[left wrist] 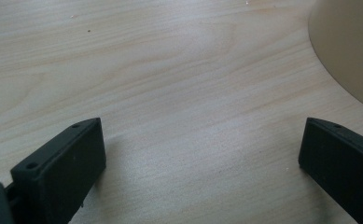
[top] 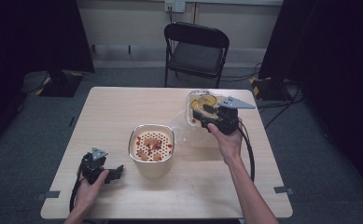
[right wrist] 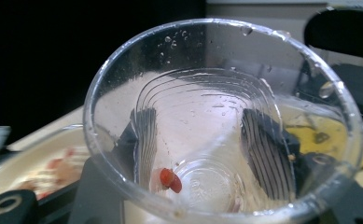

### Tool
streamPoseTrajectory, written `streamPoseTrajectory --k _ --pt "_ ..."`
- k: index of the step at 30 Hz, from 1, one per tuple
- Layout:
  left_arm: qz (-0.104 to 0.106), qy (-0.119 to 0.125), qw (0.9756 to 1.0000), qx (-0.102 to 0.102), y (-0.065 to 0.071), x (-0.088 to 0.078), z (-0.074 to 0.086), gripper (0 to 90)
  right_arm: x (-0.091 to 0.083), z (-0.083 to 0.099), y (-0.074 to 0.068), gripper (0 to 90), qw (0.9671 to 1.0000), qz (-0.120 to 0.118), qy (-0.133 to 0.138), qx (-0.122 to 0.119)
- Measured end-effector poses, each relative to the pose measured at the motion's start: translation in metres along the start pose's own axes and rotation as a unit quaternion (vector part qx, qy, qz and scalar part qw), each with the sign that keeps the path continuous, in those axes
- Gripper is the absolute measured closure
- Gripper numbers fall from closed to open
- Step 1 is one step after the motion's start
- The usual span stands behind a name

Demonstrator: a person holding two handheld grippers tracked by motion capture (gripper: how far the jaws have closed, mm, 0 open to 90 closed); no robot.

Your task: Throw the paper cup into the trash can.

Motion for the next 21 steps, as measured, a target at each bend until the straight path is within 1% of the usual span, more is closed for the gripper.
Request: streamPoseTrajectory --k 1,2,3,4,5,6,7,8,10,11,13,15,17,19,21 --pt "0.000 0.000 1.0000 0.001 0.000 0.000 0.000 0.0 0.004 0.002 0.006 45.7 1.0000 0.007 -0.003 0.003" --pt "0.000 0.000 1.0000 0.000 0.000 0.000 0.000 0.0 0.010 0.005 0.011 44.3 0.9999 0.013 -0.008 -0.001" --pt "0.000 0.000 1.0000 0.000 0.000 0.000 0.000 0.0 0.012 0.005 0.014 42.3 0.9998 0.018 -0.010 -0.003" --pt "0.000 0.000 1.0000 0.000 0.000 0.000 0.000 0.0 0.016 0.007 0.019 37.1 0.9995 0.025 -0.018 -0.004" --pt "0.000 0.000 1.0000 0.000 0.000 0.000 0.000 0.0 0.019 0.008 0.022 36.1 0.9993 0.029 -0.024 -0.002" --pt "-0.001 0.000 1.0000 0.001 0.000 0.000 0.000 0.0 0.020 0.007 0.025 31.5 0.9993 0.031 -0.022 0.003" --pt "-0.001 0.000 1.0000 0.001 0.000 0.000 0.000 0.0 0.020 0.007 0.025 31.5 0.9993 0.031 -0.022 0.003" --pt "-0.001 0.000 1.0000 0.001 0.000 0.000 0.000 0.0 0.023 0.003 0.028 29.6 0.9994 0.031 -0.017 0.005" --pt "0.000 0.000 1.0000 0.000 0.000 0.000 0.000 0.0 0.024 0.000 0.028 25.0 0.9994 0.032 -0.013 0.006" --pt "0.000 0.000 1.0000 0.000 0.000 0.000 0.000 0.0 0.025 0.000 0.029 22.5 0.9991 0.039 -0.018 0.004" --pt "0.000 0.000 1.0000 0.000 0.000 0.000 0.000 0.0 0.027 0.000 0.030 20.7 0.9988 0.041 -0.025 0.005" --pt "0.000 0.000 1.0000 0.000 0.000 0.000 0.000 0.0 0.026 -0.001 0.032 17.1 0.9987 0.046 -0.021 0.008" --pt "0.000 0.000 1.0000 0.000 0.000 0.000 0.000 0.0 0.022 -0.002 0.032 14.9 0.9986 0.049 -0.015 0.016" --pt "-0.001 0.000 1.0000 0.001 0.000 0.000 0.000 0.0 0.016 -0.003 0.032 14.3 0.9986 0.048 -0.015 0.014" --pt "0.000 0.000 1.0000 0.000 0.000 0.000 0.000 0.0 0.010 -0.002 0.029 14.5 0.9990 0.040 -0.009 0.014"
Point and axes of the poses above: each handheld gripper's, and its own axes: x roughly forward along the jaws, z roughly out of its underside, y roughly to its right, the point moved 7 cm from there along x, roughly forward along the jaws, and after that the axes turned 3 degrees about -x, right-handed, at the moved point
